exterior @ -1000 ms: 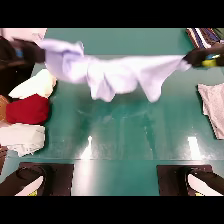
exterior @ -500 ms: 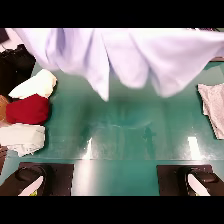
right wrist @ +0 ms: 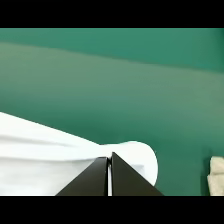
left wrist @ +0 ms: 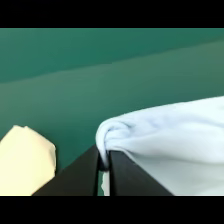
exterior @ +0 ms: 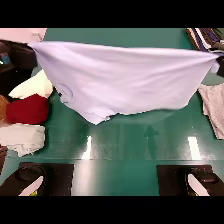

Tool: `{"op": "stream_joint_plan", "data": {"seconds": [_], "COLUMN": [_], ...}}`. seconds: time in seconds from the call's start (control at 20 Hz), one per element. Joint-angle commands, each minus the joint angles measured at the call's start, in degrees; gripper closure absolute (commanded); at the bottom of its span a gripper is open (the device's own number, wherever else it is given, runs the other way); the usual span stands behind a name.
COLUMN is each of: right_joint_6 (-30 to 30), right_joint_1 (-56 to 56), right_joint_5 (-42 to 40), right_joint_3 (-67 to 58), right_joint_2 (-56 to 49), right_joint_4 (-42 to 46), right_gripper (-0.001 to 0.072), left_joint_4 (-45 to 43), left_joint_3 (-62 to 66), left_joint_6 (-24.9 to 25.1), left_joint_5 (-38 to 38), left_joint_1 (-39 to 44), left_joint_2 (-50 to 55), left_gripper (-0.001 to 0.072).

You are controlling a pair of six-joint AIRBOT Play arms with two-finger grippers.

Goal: Fold the shirts.

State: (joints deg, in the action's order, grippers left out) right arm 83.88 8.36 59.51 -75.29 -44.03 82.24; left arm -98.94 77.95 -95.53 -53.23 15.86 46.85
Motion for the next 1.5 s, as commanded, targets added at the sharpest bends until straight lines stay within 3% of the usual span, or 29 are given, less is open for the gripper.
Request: {"op": "stream_joint_plan", "data": {"seconds": [0.0,0.2,0.45,0.65,0.85,1.1,1.35,1.45], "right_joint_6": [0.07,0.07,0.11,2.32,4.63,4.76,4.2,4.2], "right_joint_1": [-0.02,-0.02,-0.09,-0.09,0.0,0.0,-0.02,0.0], "right_joint_5": [1.68,4.76,9.75,13.88,21.73,16.81,1.55,1.66], "right_joint_3": [-7.15,-14.47,-17.55,-17.55,-16.81,-5.73,-2.08,-6.69], "right_joint_2": [1.36,4.63,7.69,4.92,-6.45,-22.38,-36.41,-41.42], "right_joint_4": [0.46,1.44,6.67,9.44,8.72,2.95,-6.29,-6.29], "right_gripper": [0.0701,0.0701,0.0701,0.0701,0.07,0.07,0.0698,0.0697], "left_joint_4": [0.63,4.07,9.64,8.41,0.9,-1.57,-1.05,-0.28], "left_joint_3": [11.17,29.2,42.53,39.06,30.25,18.69,15.67,15.67], "left_joint_6": [-0.02,0.42,2.99,4.74,5.14,5.09,2.93,2.1], "left_joint_5": [-5.68,-11.32,-11.5,-11.17,-13.46,-13.09,-7.96,-7.93], "left_joint_1": [0.0,0.0,-0.02,-0.02,-0.02,-0.02,-2.45,-3.89], "left_joint_2": [-0.07,-0.07,-0.07,1.14,8.63,26.62,44.65,47.23], "left_gripper": [0.0674,0.0675,0.0675,0.0675,0.0675,0.0674,0.0664,0.0195]}}
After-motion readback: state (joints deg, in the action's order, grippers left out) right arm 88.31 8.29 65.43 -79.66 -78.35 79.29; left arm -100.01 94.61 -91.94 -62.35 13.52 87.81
